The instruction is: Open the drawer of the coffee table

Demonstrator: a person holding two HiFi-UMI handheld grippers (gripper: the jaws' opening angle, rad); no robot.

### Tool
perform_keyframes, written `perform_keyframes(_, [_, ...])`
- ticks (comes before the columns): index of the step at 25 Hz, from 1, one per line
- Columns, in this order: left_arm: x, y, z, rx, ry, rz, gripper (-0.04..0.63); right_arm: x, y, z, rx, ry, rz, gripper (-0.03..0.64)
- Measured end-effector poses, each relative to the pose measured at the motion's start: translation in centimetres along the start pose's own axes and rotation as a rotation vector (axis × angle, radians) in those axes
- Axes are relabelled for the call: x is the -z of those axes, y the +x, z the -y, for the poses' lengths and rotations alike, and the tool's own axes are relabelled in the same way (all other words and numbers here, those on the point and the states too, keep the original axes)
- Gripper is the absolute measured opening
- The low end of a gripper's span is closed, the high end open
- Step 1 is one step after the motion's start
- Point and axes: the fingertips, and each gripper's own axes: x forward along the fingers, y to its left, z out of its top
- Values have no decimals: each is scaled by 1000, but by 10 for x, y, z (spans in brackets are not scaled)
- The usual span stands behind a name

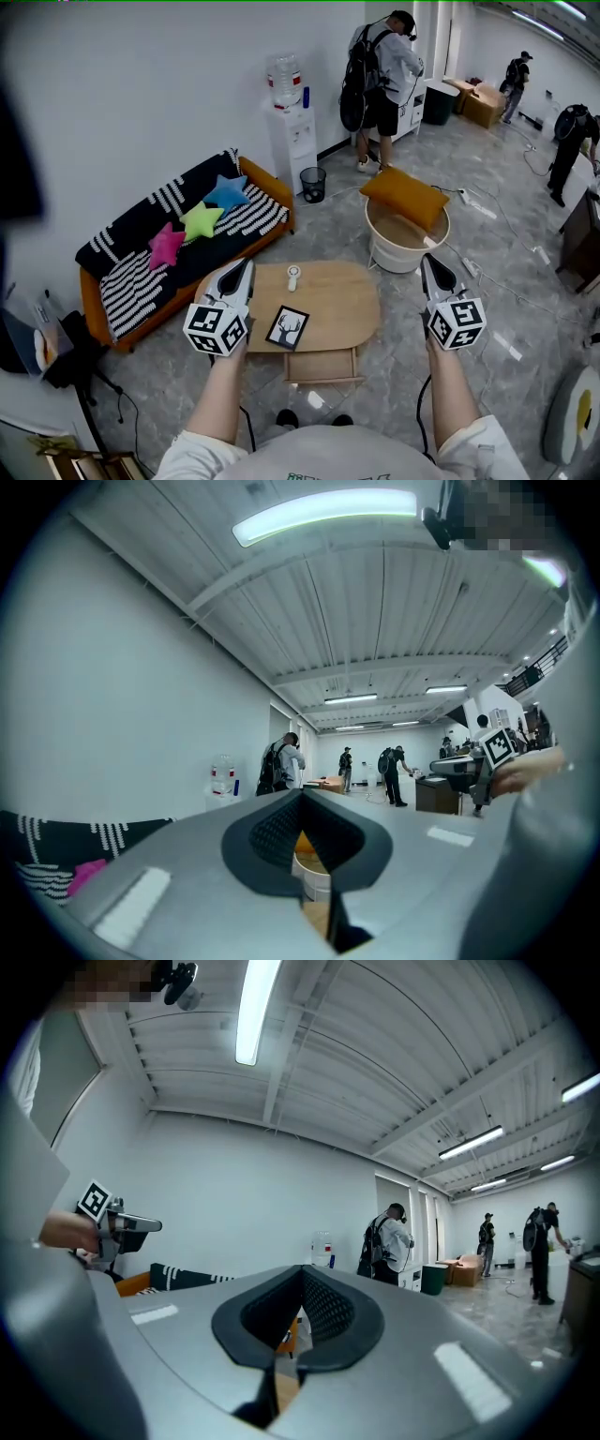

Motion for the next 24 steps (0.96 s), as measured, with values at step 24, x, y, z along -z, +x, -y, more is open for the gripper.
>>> perform_keyframes(24, [2,9,33,40,33,-19,-2,-2,-17,7,-38,-12,16,3])
